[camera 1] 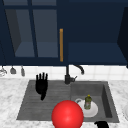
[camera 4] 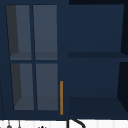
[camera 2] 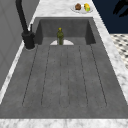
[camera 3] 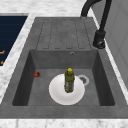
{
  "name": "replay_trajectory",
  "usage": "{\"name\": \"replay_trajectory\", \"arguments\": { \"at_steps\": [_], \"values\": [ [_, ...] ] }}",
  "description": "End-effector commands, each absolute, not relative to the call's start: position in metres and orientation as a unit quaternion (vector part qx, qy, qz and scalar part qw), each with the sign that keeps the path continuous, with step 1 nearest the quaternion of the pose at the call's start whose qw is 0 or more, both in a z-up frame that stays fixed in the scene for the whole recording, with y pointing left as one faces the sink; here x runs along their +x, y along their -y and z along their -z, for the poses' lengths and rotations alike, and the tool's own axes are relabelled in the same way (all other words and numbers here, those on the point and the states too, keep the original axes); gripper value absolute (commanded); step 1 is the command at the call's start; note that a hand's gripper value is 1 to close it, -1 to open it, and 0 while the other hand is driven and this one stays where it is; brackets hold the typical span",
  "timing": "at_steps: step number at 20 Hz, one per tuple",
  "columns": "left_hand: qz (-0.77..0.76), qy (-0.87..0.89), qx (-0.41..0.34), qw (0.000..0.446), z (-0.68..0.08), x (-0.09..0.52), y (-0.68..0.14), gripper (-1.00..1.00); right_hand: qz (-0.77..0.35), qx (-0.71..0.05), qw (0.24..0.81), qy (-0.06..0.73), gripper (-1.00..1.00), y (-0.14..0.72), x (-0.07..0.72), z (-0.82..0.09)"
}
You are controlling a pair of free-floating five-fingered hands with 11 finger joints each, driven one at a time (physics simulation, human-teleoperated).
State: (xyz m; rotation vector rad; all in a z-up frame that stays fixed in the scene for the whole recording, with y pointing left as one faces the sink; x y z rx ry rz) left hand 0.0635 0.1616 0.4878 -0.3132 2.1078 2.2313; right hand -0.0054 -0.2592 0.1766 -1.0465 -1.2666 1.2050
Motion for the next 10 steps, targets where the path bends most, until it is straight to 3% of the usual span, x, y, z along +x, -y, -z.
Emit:
{"name": "replay_trajectory", "arguments": {
  "at_steps": [1,10],
  "values": [
    [-0.758,-0.642,-0.101,0.060,-0.497,0.071,-0.156,-1.00,-0.504,-0.437,0.524,0.529,0.00,0.259,-0.005,-0.177],
    [-0.763,-0.628,-0.130,0.082,-0.503,0.098,-0.142,-1.00,-0.504,-0.437,0.524,0.529,0.00,0.259,-0.005,-0.177]
  ]
}}
